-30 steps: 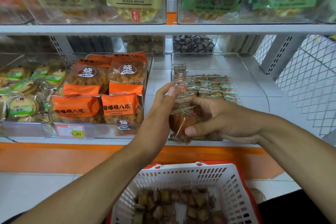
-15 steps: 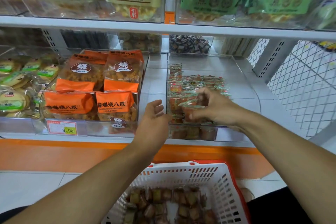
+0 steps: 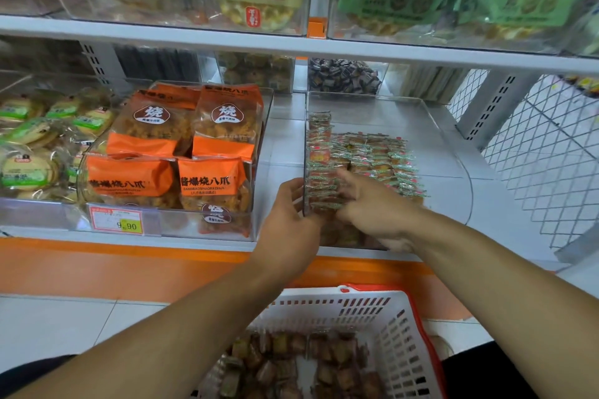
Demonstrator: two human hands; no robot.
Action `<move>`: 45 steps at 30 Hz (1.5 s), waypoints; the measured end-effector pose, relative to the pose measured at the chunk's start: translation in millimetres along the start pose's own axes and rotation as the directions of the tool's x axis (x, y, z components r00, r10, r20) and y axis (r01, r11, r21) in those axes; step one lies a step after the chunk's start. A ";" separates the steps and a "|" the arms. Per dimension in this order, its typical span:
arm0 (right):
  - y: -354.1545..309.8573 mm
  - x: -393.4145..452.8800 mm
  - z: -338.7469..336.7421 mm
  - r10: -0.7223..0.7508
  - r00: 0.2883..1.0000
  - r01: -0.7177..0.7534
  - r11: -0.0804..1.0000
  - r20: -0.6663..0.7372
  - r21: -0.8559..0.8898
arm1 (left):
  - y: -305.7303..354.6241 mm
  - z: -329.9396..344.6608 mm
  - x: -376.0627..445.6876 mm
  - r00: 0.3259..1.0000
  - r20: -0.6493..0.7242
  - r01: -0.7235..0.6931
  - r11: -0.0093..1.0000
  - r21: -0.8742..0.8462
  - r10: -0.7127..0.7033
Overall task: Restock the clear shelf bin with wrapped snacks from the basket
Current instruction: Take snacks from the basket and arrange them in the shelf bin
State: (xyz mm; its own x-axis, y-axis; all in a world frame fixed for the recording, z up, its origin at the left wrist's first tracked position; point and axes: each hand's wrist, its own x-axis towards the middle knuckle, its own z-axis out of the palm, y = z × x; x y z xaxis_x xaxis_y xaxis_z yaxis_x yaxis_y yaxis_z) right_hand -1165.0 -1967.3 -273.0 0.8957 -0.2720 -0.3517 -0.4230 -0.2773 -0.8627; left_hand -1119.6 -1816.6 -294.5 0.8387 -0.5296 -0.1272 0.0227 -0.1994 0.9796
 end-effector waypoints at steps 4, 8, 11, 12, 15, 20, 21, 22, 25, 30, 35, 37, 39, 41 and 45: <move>-3.6 4.8 4.7 0.040 0.998 -0.034 0.993 -0.051 0.116 | -2.8 1.7 -0.4 1.000 0.000 -0.007 1.000 0.006 0.007; -5.0 6.7 10.3 0.016 0.998 -0.013 0.999 -0.068 0.045 | -5.3 4.3 -5.3 0.999 0.006 -0.042 0.999 0.031 0.042; -0.1 5.9 7.1 -0.068 0.991 0.040 0.973 -0.118 -0.227 | -5.3 3.6 -6.3 0.999 -0.003 -0.052 0.998 0.037 0.053; 2.6 6.0 6.5 -0.110 0.984 0.059 0.945 -0.142 -0.321 | -5.6 3.2 -6.1 0.999 -0.006 -0.048 0.998 0.039 0.049; 7.4 5.2 5.9 -0.179 0.960 0.089 0.923 -0.214 -0.374 | -5.7 1.7 -10.1 1.000 0.001 -0.028 0.999 0.039 0.028; 8.4 -5.7 0.8 -0.233 0.943 0.152 0.937 -0.239 -0.314 | -18.7 6.5 -32.0 0.990 -0.116 0.082 0.997 -0.014 -0.083; 10.2 -8.2 0.3 -0.248 0.935 0.169 0.940 -0.255 -0.297 | -26.4 8.9 -36.7 0.981 -0.146 0.122 0.992 -0.034 -0.125; 12.8 -11.4 0.7 -0.273 0.920 0.196 0.942 -0.281 -0.274 | -36.7 11.8 -41.7 0.973 -0.161 0.164 0.986 -0.023 -0.165; 19.9 -25.2 5.3 -0.592 0.684 0.425 0.798 -0.426 -0.426 | -77.6 15.8 -54.1 0.973 -0.065 0.231 0.942 0.245 -0.222; 89.6 -40.6 60.5 -0.731 0.682 0.613 0.564 0.010 -0.554 | -169.2 -16.8 -78.4 0.749 0.382 -0.110 0.467 0.877 -0.541; 246.4 -37.4 110.0 0.330 0.828 0.238 0.526 0.454 -0.817 | -250.0 -55.8 -101.0 0.579 0.391 -0.219 0.326 0.920 -0.716; 297.0 -42.3 120.2 0.423 0.827 0.060 0.588 0.370 -0.806 | -277.5 -54.4 -109.7 0.591 0.375 -0.259 0.273 0.927 -0.714; 337.9 -46.9 131.7 0.405 0.892 -0.084 0.586 0.201 -0.806 | -301.5 -48.7 -117.5 0.627 0.372 -0.326 0.203 0.923 -0.685; 366.0 -45.2 143.6 0.420 0.905 -0.181 0.511 0.060 -0.841 | -321.9 -41.9 -122.3 0.670 0.339 -0.342 0.131 0.930 -0.660; 389.6 -25.7 152.2 0.484 0.874 -0.232 0.513 0.055 -0.826 | -349.6 -31.3 -121.2 0.697 0.267 -0.270 0.101 0.957 -0.665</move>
State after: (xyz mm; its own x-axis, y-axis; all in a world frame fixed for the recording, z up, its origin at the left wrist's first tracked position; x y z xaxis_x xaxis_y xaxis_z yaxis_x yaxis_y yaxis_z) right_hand -1331.9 -1928.0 -655.4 0.5855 -0.3210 -0.7444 -0.5382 -0.8406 -0.0609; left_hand -1212.2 -1656.9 -616.7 0.4242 -0.4570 -0.7818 -0.7455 -0.6664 -0.0150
